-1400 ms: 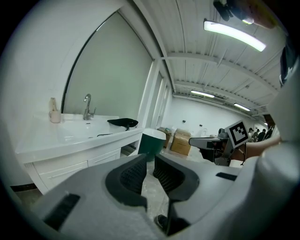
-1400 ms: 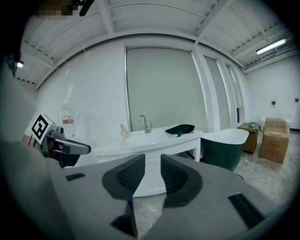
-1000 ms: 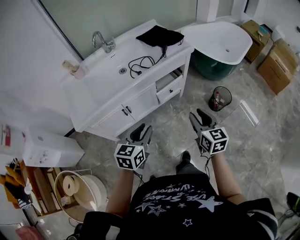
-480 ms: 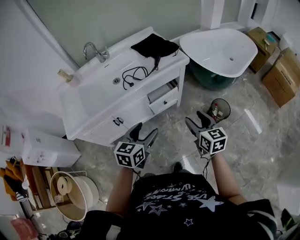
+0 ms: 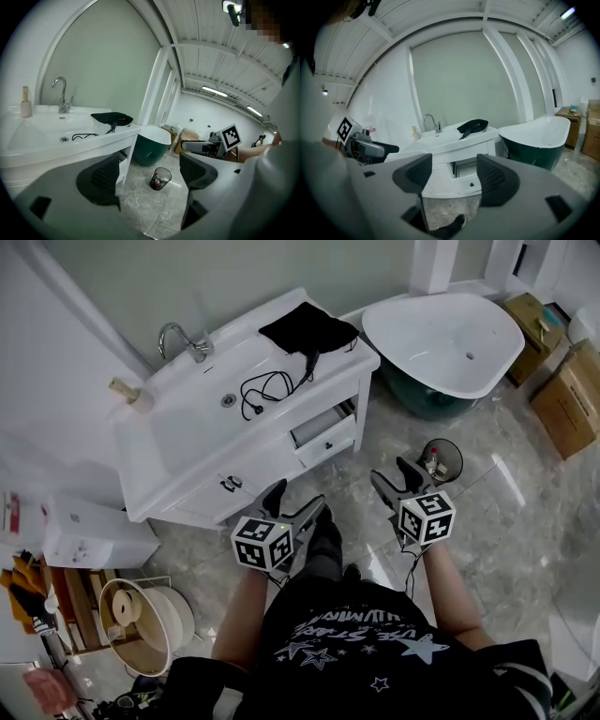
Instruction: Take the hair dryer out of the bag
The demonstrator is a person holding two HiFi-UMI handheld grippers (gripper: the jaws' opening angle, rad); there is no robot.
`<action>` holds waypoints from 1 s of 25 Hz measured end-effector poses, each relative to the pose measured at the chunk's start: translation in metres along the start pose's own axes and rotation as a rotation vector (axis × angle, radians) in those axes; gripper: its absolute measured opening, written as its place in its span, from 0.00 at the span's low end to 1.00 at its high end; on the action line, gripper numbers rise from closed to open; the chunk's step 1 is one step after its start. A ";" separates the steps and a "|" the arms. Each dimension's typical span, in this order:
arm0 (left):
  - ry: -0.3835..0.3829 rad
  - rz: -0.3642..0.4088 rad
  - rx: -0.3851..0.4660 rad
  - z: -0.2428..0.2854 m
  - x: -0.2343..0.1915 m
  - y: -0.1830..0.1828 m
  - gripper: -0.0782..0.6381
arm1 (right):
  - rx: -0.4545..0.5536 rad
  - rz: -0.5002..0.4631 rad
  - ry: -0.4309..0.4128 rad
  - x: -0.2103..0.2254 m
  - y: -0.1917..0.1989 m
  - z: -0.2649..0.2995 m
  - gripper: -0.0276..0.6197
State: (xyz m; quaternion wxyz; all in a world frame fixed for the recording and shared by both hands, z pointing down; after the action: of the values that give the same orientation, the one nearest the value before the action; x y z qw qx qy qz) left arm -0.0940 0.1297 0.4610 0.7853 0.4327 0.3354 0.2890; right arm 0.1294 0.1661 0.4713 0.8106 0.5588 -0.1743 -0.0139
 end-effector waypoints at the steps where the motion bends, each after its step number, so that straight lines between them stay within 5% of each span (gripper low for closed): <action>1: 0.000 -0.003 -0.002 0.004 -0.004 -0.001 0.67 | -0.002 0.000 0.000 0.002 -0.001 0.003 0.49; 25: 0.052 -0.017 -0.025 0.194 -0.156 -0.120 0.68 | -0.073 -0.051 0.094 0.121 -0.098 0.190 0.47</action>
State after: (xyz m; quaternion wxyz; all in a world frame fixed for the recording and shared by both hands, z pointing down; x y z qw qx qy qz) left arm -0.0184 -0.1351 0.4767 0.7839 0.4125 0.3558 0.2978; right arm 0.2033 -0.0682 0.4746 0.8373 0.5330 -0.1210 -0.0145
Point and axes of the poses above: the fingertips, and each gripper's own axes: z forward along the fingers, x to its right, y out of its underside, the point moved 4 cm from there along -z, backward along the fingers, and after that the axes turned 1 degree about -y, right-handed, at the moved point
